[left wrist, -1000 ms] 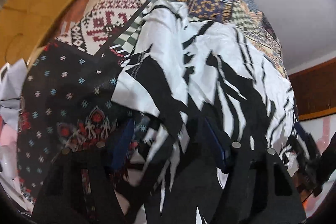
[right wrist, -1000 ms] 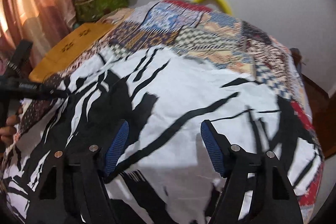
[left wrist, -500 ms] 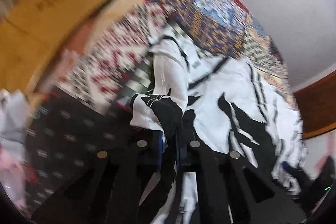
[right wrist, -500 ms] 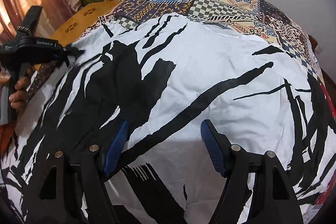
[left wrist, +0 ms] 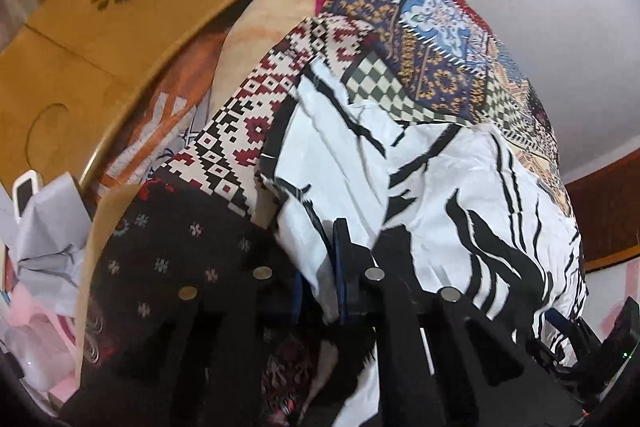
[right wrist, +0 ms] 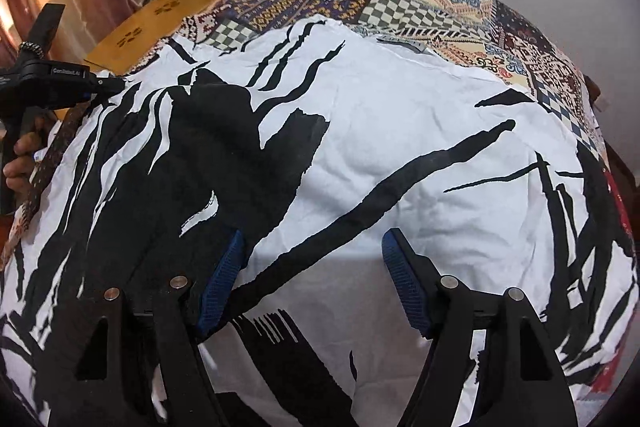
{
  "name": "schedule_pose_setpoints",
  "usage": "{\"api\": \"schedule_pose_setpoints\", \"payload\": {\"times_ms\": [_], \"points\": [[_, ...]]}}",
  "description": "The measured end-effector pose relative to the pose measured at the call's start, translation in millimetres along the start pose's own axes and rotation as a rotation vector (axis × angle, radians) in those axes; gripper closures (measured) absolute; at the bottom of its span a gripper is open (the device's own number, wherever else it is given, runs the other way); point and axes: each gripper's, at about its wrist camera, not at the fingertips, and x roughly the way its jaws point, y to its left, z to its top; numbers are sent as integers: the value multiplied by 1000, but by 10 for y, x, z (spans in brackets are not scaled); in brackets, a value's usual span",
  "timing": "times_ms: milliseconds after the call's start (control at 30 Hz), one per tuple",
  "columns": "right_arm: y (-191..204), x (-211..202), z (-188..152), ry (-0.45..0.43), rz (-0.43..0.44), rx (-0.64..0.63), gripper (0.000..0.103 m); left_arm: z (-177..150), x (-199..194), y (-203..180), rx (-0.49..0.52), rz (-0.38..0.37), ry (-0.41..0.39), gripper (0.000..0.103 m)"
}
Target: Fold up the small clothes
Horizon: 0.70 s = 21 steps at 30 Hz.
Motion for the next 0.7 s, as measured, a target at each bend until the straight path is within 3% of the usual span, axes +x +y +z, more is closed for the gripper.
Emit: {"api": "schedule_pose_setpoints", "payload": {"times_ms": [100, 167, 300, 400, 467, 533, 700], "points": [[33, -134, 110, -29, 11, 2, 36, 29, 9, 14, 10, 13, -14, 92], [50, -226, 194, -65, 5, -3, 35, 50, -29, -41, 61, 78, -55, 97], [67, -242, 368, -88, -11, -14, 35, -33, -196, -369, 273, 256, -192, 100], [68, -148, 445, -79, -13, -13, 35, -135, -376, -665, 412, 311, -301, 100], [44, -94, 503, -66, 0, 4, 36, -210, -488, -842, 483, 285, -347, 100], [32, -88, 540, -64, 14, 19, 36, -305, -574, -1007, 541, 207, -355, 100], [35, -182, 607, -82, 25, 41, 36, -497, -366, -1219, 621, 66, -216, 100]]}}
